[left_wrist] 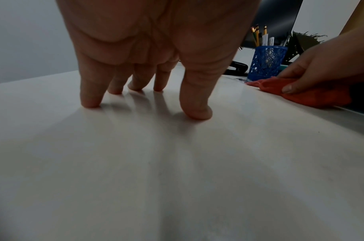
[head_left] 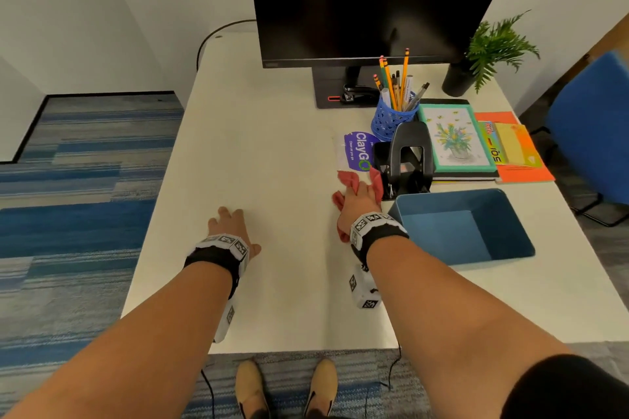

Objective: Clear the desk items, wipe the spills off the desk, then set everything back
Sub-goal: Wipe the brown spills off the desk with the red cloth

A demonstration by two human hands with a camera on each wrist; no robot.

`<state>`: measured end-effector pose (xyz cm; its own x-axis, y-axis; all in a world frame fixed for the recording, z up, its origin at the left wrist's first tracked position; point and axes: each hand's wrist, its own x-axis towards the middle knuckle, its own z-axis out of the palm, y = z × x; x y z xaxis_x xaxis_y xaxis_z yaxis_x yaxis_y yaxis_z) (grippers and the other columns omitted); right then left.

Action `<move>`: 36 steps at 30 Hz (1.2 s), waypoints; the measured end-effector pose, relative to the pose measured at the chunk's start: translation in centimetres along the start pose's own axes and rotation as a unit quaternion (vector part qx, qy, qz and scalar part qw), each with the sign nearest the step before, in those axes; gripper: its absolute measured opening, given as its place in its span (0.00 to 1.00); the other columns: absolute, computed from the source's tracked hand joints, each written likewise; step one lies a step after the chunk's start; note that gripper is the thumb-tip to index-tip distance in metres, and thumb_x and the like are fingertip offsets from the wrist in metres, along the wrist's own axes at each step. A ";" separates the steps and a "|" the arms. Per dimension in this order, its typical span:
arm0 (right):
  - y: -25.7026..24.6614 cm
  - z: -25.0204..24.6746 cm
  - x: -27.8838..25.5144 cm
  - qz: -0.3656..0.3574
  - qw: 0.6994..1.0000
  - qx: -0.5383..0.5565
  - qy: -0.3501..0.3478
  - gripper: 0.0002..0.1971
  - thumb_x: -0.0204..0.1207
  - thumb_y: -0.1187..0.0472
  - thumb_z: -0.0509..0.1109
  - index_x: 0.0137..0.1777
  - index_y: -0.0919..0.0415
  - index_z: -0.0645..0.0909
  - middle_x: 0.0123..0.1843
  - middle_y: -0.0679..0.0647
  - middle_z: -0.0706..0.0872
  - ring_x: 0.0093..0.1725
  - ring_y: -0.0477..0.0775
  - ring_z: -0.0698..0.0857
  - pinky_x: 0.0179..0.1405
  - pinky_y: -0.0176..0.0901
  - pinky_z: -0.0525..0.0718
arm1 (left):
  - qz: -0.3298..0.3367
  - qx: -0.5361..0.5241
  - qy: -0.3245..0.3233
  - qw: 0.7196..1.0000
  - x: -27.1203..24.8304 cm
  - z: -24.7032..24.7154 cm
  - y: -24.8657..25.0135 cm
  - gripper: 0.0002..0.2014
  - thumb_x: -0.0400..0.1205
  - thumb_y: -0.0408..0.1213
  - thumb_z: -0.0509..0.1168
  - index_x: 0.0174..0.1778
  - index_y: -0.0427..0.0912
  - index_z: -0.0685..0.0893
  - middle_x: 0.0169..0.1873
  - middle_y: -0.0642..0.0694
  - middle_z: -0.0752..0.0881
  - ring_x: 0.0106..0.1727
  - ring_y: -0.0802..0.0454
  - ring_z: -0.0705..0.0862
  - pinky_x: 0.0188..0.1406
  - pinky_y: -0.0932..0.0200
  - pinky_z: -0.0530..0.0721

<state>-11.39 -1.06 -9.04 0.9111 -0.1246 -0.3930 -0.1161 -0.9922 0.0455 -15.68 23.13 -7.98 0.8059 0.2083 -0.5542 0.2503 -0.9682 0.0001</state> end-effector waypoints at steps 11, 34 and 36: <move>0.6 -0.6 1.7 0.027 0.998 0.058 -0.020 0.50 0.67 0.60 0.75 0.85 0.60 0.49 0.83 0.59 0.52 0.84 0.60 0.48 0.83 0.52 0.55 | -0.008 0.000 0.005 1.000 0.2 0.1 0.3 0.45 0.73 0.51 0.72 0.81 0.44 0.56 0.81 0.40 0.51 0.79 0.36 0.60 0.72 0.44 0.75; -5.4 4.2 -14.2 -0.150 0.987 0.049 0.041 0.31 0.71 0.61 0.63 0.76 0.60 0.69 0.82 0.62 0.59 0.78 0.61 0.65 0.80 0.61 0.57 | 0.099 -0.001 0.024 0.995 -4.6 2.3 -3.3 0.36 0.79 0.38 0.66 0.82 0.44 0.58 0.83 0.41 0.52 0.80 0.41 0.61 0.76 0.53 0.69; -7.6 5.4 -15.6 -0.194 0.975 0.094 0.058 0.25 0.76 0.57 0.60 0.74 0.62 0.72 0.81 0.60 0.63 0.78 0.62 0.64 0.78 0.63 0.62 | 0.108 0.011 0.021 0.994 -4.6 2.2 -3.5 0.38 0.79 0.42 0.68 0.82 0.44 0.56 0.83 0.41 0.51 0.81 0.41 0.60 0.77 0.53 0.67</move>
<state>-26.82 8.44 -8.21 0.9385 0.2489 -0.2395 0.1851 -0.9478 -0.2596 -21.50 25.30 -7.27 0.8612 0.0005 -0.5082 0.0575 -0.9937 0.0966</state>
